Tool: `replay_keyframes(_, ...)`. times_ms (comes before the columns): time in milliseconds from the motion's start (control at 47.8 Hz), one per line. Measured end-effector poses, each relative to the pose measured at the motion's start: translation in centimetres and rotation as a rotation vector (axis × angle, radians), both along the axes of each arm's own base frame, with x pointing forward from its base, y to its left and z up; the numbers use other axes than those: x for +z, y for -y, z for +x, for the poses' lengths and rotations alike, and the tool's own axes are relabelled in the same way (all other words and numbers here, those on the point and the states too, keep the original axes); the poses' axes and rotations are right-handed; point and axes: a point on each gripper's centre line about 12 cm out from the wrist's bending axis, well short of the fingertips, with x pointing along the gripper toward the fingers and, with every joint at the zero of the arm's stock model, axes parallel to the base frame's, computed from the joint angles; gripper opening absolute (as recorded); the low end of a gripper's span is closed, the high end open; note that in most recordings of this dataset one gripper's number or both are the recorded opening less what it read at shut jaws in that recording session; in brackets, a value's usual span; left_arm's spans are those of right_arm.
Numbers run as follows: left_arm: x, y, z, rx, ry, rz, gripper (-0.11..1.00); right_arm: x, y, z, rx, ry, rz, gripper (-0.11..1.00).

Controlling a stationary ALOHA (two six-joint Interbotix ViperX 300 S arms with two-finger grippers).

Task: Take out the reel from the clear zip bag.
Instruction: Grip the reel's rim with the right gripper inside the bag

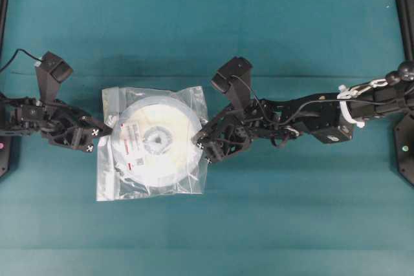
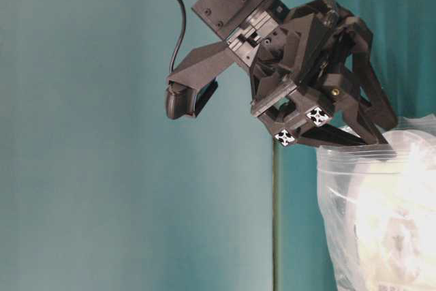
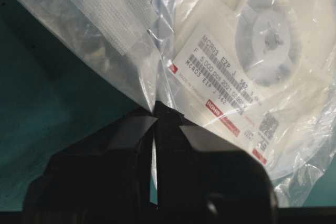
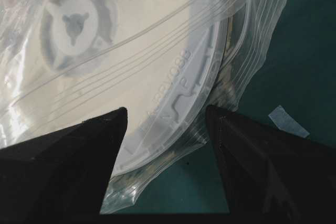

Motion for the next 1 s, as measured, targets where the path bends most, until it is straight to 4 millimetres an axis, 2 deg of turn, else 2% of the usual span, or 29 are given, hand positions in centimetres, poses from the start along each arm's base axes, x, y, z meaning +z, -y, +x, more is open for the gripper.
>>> replay_keyframes(1003, 0.0, -0.1, 0.0, 0.003, 0.002, 0.0, 0.0, 0.0, -0.3, 2.3, -0.007, 0.028, 0.014, 0.82)
